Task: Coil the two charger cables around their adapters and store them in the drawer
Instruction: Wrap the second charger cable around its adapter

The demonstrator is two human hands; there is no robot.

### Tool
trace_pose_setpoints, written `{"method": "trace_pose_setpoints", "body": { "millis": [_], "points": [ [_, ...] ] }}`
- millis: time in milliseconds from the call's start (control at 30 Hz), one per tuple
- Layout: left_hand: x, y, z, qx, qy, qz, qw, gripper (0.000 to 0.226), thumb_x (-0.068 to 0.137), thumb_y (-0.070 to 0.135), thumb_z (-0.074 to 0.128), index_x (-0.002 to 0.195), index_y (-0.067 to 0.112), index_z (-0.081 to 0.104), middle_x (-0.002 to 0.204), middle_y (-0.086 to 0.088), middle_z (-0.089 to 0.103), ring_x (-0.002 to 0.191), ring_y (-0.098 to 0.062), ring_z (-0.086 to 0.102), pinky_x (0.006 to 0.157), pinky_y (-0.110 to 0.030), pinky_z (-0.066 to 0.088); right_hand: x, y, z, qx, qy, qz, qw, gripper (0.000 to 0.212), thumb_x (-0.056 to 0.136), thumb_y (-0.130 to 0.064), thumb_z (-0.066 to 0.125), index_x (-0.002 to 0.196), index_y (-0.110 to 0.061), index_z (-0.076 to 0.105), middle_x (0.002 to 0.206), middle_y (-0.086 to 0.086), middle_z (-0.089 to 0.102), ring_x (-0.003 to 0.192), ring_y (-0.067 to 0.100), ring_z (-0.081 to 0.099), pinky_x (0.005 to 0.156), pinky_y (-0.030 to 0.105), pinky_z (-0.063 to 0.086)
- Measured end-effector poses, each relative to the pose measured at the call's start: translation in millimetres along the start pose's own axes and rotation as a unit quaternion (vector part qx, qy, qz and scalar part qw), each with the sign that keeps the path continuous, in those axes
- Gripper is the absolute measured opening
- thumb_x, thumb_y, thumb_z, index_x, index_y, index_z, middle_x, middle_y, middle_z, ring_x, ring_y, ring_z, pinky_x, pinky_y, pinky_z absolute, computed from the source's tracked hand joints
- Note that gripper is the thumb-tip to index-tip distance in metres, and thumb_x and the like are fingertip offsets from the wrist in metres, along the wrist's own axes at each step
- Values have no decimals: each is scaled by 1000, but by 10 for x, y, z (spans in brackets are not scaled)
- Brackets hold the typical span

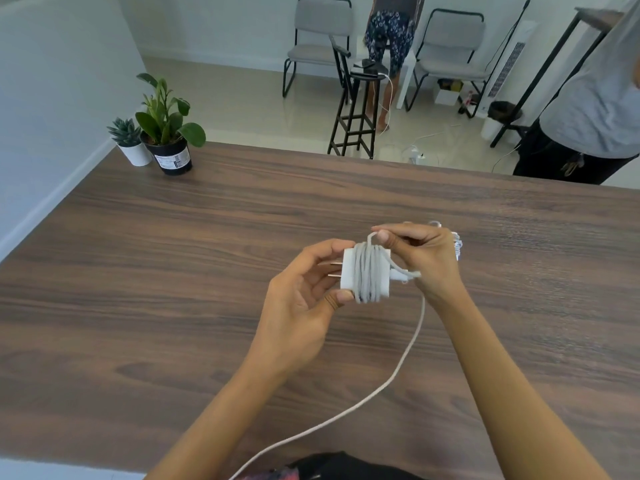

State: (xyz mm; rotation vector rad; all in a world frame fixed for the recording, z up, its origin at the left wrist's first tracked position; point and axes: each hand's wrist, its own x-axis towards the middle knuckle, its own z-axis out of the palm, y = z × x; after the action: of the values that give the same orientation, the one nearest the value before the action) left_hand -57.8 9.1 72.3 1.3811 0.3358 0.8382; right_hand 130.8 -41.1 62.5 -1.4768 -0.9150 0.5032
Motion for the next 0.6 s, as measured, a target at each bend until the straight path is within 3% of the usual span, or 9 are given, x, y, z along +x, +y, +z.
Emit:
{"method": "trace_pose_setpoints", "body": {
  "millis": [100,200,300,433,500,600],
  "points": [
    [91,54,-41,1,51,29,998,39,78,-7,61,116,1,53,107,7,68,100,-6,63,80,-18,51,-115,153,49,34,15,8,999,19,71,-7,77,71,-26,77,68,-7,69,70,11,57,68,23,45],
    [209,74,-88,17,106,33,994,37,83,-10,60,117,2,52,110,2,64,100,-1,63,81,-15,49,-292,180,155,8,30,-11,999,13,67,-17,77,80,-20,77,68,-4,65,66,11,54,61,24,41],
    [307,44,-83,37,144,25,989,35,84,-9,60,115,6,54,109,3,65,99,-1,63,81,-15,49,-421,174,258,-97,50,-77,991,17,69,-15,80,85,-19,77,65,-4,61,55,2,46,55,18,34],
    [467,-61,-90,98,182,24,978,36,83,-7,63,115,9,55,104,10,64,96,2,64,82,-15,50,-547,130,312,-239,68,-190,950,12,75,-12,77,87,-16,77,66,-3,60,53,6,47,54,9,33],
    [536,-141,-113,136,199,26,970,38,83,-7,63,115,12,55,103,11,65,97,1,64,85,-18,51,-604,104,319,-272,73,-222,934,9,77,-10,75,86,-13,77,67,-2,60,54,7,49,51,14,39],
    [573,-288,-154,189,202,33,960,41,82,-8,62,118,11,54,112,-2,66,105,-7,63,89,-20,51,-674,36,326,-307,57,-227,923,8,80,-11,72,86,-13,76,69,-3,60,56,10,54,48,28,46]
  ]
}}
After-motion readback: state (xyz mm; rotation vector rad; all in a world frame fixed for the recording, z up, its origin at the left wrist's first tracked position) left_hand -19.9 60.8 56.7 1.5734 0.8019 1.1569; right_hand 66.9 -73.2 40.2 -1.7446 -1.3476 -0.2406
